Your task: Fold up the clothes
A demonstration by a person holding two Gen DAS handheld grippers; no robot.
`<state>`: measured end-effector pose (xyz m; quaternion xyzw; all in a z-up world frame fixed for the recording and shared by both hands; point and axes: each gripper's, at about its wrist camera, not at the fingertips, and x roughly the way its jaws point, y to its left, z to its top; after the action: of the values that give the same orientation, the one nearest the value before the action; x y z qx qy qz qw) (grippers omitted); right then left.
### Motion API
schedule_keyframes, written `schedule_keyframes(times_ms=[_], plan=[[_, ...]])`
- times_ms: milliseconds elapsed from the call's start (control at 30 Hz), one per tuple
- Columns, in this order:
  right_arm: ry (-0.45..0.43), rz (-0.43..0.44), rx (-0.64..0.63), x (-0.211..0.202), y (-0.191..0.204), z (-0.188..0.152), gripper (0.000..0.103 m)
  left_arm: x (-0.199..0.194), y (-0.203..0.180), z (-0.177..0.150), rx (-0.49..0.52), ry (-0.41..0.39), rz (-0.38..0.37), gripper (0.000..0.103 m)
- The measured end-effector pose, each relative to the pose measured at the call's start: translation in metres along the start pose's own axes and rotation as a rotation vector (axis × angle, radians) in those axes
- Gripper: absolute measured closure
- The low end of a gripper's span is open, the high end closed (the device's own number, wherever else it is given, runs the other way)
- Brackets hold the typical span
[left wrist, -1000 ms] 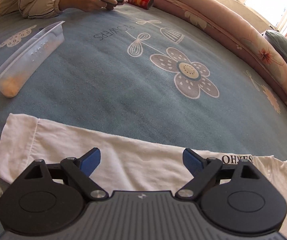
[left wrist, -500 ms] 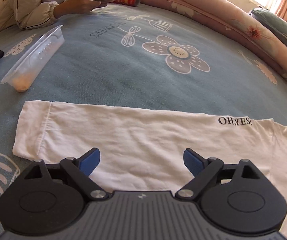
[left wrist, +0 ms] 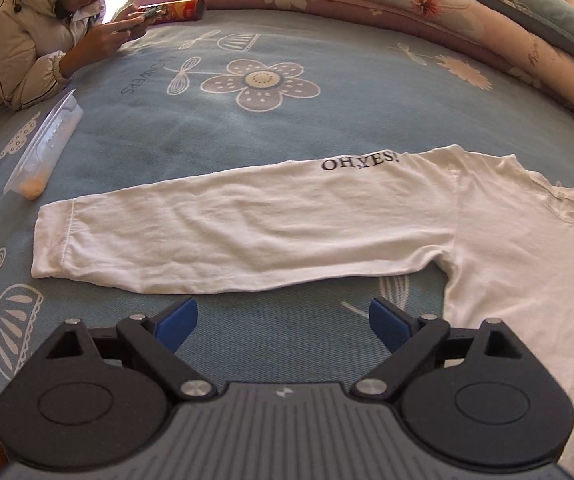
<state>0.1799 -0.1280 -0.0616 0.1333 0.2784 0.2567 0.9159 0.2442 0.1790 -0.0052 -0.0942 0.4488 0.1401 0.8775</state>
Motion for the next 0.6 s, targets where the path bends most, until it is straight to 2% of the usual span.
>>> schedule_keyframes(times_ms=[100,233,333,467,533,600], plan=[[-0.021,0.021,0.008,-0.01,0.002,0.003,0.0,-0.004,-0.038,0.0,0.01,-0.031,-0.113,0.01],[-0.021,0.01,0.015,-0.014,0.003,0.004,0.0,0.013,-0.088,0.001,-0.025,-0.011,-0.262,0.01],[-0.003,0.012,0.032,-0.016,0.0,0.002,0.0,0.031,-0.121,-0.006,0.001,0.003,-0.337,0.01],[0.018,0.008,0.054,-0.018,-0.005,-0.001,0.0,0.059,-0.141,-0.022,0.015,0.065,-0.294,0.01],[0.022,-0.005,0.06,-0.019,-0.009,0.0,0.0,0.067,-0.135,-0.032,-0.009,0.107,-0.277,0.01],[0.026,-0.019,0.078,-0.021,-0.012,0.002,0.0,0.059,-0.13,-0.042,-0.003,0.1,-0.286,0.01]])
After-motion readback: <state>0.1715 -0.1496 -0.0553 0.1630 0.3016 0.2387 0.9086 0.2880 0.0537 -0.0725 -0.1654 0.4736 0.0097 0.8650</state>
